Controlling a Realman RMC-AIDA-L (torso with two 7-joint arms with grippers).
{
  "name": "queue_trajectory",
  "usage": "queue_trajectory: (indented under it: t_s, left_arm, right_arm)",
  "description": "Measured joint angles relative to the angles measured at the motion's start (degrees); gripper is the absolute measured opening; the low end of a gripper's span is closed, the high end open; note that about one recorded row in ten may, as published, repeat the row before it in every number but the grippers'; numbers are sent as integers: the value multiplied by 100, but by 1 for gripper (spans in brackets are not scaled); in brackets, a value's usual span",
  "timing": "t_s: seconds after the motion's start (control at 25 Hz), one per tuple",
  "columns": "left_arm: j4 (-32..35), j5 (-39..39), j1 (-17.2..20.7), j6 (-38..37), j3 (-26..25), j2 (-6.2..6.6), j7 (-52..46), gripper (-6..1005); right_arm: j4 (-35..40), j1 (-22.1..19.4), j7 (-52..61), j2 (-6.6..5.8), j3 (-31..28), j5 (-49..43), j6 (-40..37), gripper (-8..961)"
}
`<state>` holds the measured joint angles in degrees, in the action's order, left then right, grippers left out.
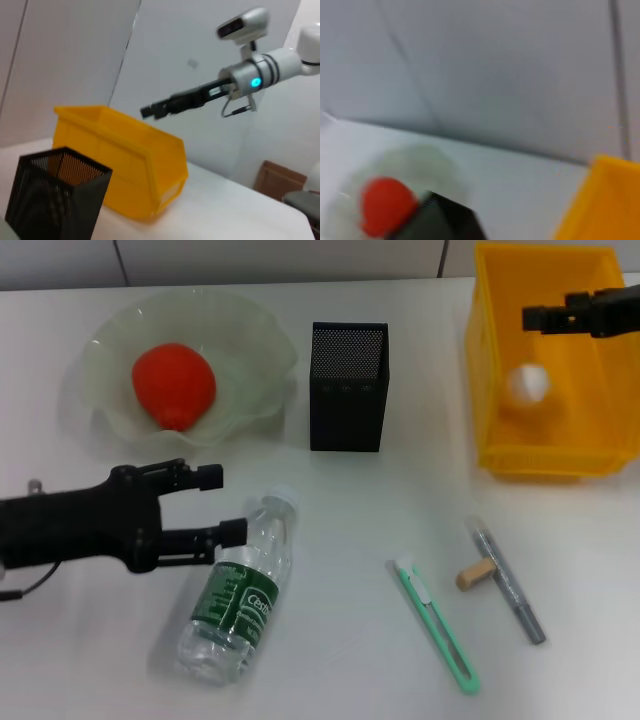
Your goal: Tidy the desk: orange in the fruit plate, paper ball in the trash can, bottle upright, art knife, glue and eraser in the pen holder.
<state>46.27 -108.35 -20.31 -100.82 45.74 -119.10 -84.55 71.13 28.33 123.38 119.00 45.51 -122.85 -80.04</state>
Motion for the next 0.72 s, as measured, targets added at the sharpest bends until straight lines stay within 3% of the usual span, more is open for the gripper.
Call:
queue_trajectory:
  t_s: [0.16, 0.2, 0.24, 0.28, 0.32, 0.4, 0.44, 0.48, 0.52, 0.6, 0.64, 0.68, 0.72]
  left_arm:
    - [552, 31, 19, 383, 523, -5, -752, 837]
    - [998, 91, 125, 741, 996, -7, -1244, 837]
    - [998, 91, 125, 741, 996, -7, -1244, 837]
    - [1603, 163, 335, 1185, 1617, -7, -1756, 837]
    - [1603, 163, 335, 1185, 1617, -7, -1756, 837]
    - [2674, 45, 697, 1995, 2688, 17, -2663, 837]
    - [2674, 45, 697, 1995, 2688, 17, -2663, 837]
    - [3364, -287, 888, 2438, 3285, 30, -3322, 837]
    - [3364, -287, 888, 2438, 3285, 30, -3322, 837]
    - [4230, -1165, 1068, 2955, 4032, 23, -4601, 837]
    - [4230, -1165, 1068, 2955, 4032, 23, -4601, 837]
    - [4669, -1816, 1093, 3188, 4536, 18, -5476, 837]
    - [4669, -1816, 1093, 3188, 4536, 18, -5476, 836]
  right_arm:
    - [-125, -450, -974, 1, 48, 1023, -91, 756]
    - [-231, -729, -1600, 5, 71, 1537, -326, 786]
    - [-231, -729, -1600, 5, 71, 1537, -326, 817]
    - [-419, -920, -2225, 15, 81, 1863, -735, 847]
    - [-419, -920, -2225, 15, 81, 1863, -735, 847]
    - [-824, -1102, -3092, 41, 95, 1988, -1361, 847]
    - [-824, -1102, -3092, 41, 95, 1988, -1361, 846]
    - [-981, -1154, -3414, 50, 120, 1987, -1575, 846]
    - [-1167, -1203, -3701, 50, 174, 1977, -1724, 846]
    - [-1622, -1367, -4452, 50, 346, 1954, -1945, 846]
    - [-1622, -1367, -4452, 50, 346, 1954, -1945, 846]
    - [-1768, -1425, -4689, 50, 392, 1952, -1950, 846]
    - [-1898, -1464, -4910, 50, 412, 1952, -1944, 845]
